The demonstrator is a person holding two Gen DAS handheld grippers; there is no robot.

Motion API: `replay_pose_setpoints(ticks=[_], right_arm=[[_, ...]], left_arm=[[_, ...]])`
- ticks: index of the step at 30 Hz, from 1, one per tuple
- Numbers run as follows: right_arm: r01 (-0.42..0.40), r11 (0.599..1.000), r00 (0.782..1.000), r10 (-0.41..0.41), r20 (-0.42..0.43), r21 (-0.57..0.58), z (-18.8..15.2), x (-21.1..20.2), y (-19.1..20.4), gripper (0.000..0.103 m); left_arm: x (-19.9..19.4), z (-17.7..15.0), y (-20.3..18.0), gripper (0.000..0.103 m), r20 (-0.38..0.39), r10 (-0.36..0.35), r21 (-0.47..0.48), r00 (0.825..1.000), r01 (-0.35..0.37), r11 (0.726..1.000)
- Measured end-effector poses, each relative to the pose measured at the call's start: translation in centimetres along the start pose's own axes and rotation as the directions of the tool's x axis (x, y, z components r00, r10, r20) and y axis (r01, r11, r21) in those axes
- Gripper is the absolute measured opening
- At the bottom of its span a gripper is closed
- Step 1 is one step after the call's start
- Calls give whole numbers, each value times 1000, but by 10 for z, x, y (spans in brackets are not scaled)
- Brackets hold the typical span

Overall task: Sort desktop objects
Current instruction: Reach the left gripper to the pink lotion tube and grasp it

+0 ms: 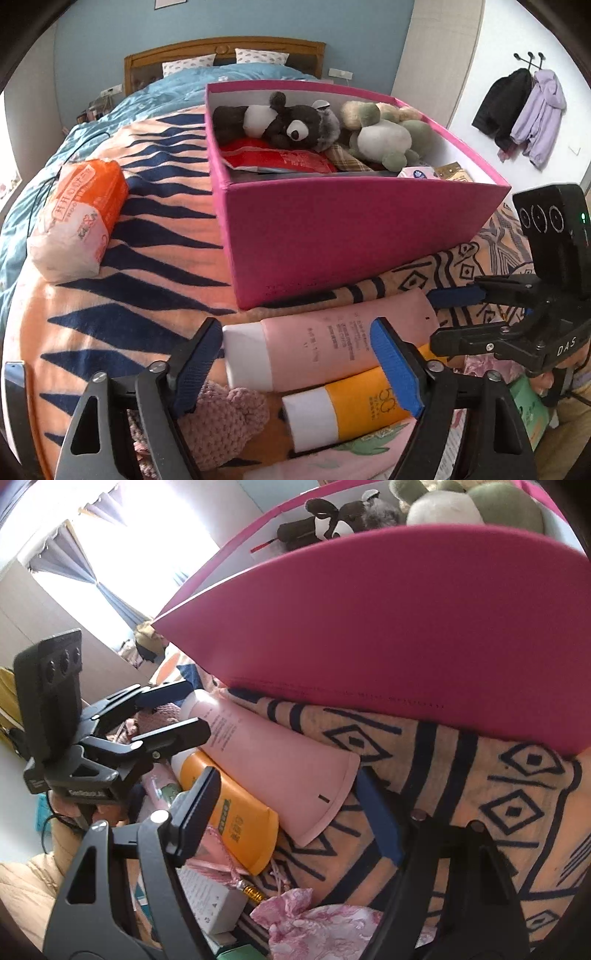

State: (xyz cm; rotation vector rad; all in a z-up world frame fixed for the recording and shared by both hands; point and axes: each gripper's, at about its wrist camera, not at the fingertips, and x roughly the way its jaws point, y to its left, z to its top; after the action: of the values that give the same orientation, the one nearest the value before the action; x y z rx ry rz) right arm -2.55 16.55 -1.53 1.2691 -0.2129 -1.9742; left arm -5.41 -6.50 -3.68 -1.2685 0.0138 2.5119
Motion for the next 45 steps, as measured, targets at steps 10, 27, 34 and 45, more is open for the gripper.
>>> replay_pose_setpoints(ticks=[10, 27, 34, 45], right_arm=[[2, 1000, 1000, -2, -12, -20, -1, -2, 3, 77], [-53, 998, 999, 53, 3, 26, 9, 3, -5, 77], [-21, 999, 999, 20, 40, 26, 12, -5, -3, 77], [68, 996, 990, -60, 131, -59, 12, -26, 1, 74]], left_arm=[[1, -3, -4, 80, -65, 38, 57, 997, -35, 998], [16, 4, -8, 79, -225, 84, 135, 971, -54, 989], [3, 3, -16, 78, -148, 86, 30, 985, -83, 996], [-9, 12, -25, 78, -48, 118, -48, 992, -120, 992]])
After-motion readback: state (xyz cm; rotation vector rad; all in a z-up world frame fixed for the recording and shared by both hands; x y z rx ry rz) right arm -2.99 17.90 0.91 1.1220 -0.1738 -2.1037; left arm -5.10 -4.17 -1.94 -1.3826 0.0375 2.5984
